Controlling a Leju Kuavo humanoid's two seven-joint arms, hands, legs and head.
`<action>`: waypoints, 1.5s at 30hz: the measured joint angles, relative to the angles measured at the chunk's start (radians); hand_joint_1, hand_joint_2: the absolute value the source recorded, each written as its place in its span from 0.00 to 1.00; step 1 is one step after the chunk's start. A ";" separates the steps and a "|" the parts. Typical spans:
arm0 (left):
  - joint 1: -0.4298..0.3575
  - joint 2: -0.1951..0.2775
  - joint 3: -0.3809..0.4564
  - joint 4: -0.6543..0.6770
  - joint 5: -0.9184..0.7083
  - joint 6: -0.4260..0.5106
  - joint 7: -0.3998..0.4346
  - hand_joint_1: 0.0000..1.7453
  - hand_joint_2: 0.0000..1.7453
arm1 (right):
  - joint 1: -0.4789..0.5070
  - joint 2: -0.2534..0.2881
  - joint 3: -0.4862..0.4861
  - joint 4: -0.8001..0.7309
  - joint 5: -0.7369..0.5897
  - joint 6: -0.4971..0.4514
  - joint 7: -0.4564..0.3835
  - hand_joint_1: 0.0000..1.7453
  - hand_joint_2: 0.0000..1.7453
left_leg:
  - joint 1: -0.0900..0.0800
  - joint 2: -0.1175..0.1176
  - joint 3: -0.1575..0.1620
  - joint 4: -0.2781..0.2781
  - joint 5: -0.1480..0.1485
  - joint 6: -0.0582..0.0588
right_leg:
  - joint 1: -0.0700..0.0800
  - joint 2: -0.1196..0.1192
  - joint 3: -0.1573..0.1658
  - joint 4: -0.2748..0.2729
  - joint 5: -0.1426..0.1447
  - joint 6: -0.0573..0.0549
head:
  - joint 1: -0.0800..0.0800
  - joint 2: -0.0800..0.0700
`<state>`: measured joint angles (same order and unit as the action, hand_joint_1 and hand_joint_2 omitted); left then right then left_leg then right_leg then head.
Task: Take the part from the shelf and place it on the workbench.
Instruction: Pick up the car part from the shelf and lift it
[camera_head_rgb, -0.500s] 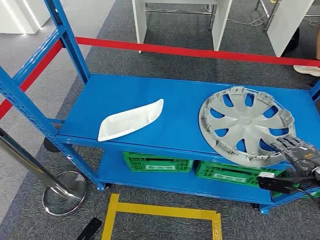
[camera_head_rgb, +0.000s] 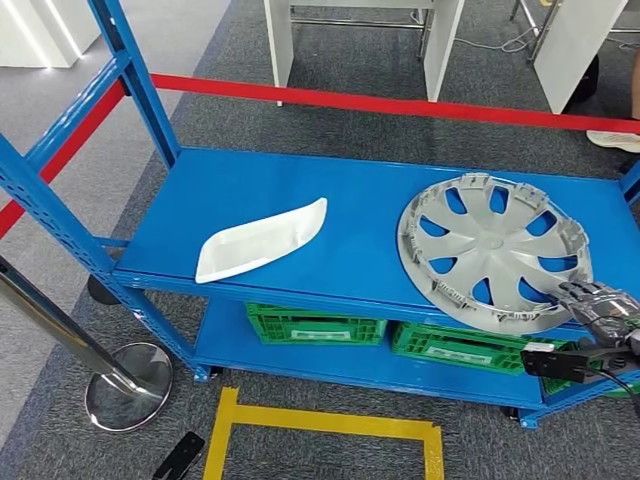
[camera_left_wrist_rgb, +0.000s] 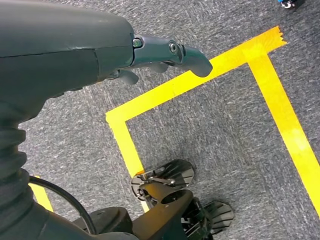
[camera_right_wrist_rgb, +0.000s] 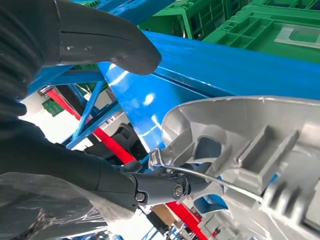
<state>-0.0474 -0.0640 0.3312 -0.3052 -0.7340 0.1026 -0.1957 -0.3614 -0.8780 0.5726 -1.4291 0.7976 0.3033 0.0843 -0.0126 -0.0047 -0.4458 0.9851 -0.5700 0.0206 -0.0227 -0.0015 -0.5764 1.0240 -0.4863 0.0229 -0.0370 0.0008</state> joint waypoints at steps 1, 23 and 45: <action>0.000 0.001 -0.004 0.000 -0.005 0.004 0.000 0.00 1.00 | -0.004 0.001 0.004 0.005 0.006 -0.003 0.001 0.00 1.00 | 0.000 0.000 0.000 0.000 0.000 0.000 | 0.000 0.000 0.000 0.000 0.000 0.000 | 0.000 0.000; -0.002 0.016 -0.085 0.000 0.001 0.012 0.026 0.00 1.00 | -0.064 0.124 0.063 0.084 0.110 -0.178 0.011 0.00 1.00 | 0.000 0.000 0.000 0.000 0.000 0.000 | 0.000 0.000 0.000 0.000 0.000 0.000 | 0.000 0.000; 0.004 0.016 -0.121 0.000 0.011 -0.006 0.034 0.00 1.00 | -0.006 0.274 0.073 0.004 0.118 -0.168 0.051 0.00 1.00 | 0.000 0.000 0.000 0.000 0.000 0.000 | 0.000 0.001 0.000 0.000 0.000 0.000 | 0.000 0.000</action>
<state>-0.0434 -0.0481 0.2102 -0.3056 -0.7228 0.0964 -0.1614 -0.3670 -0.6044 0.6455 -1.4246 0.9151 0.1355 0.1356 -0.0124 -0.0046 -0.4457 0.9851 -0.5697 0.0206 -0.0224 -0.0009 -0.5762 1.0242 -0.4863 0.0230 -0.0369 0.0007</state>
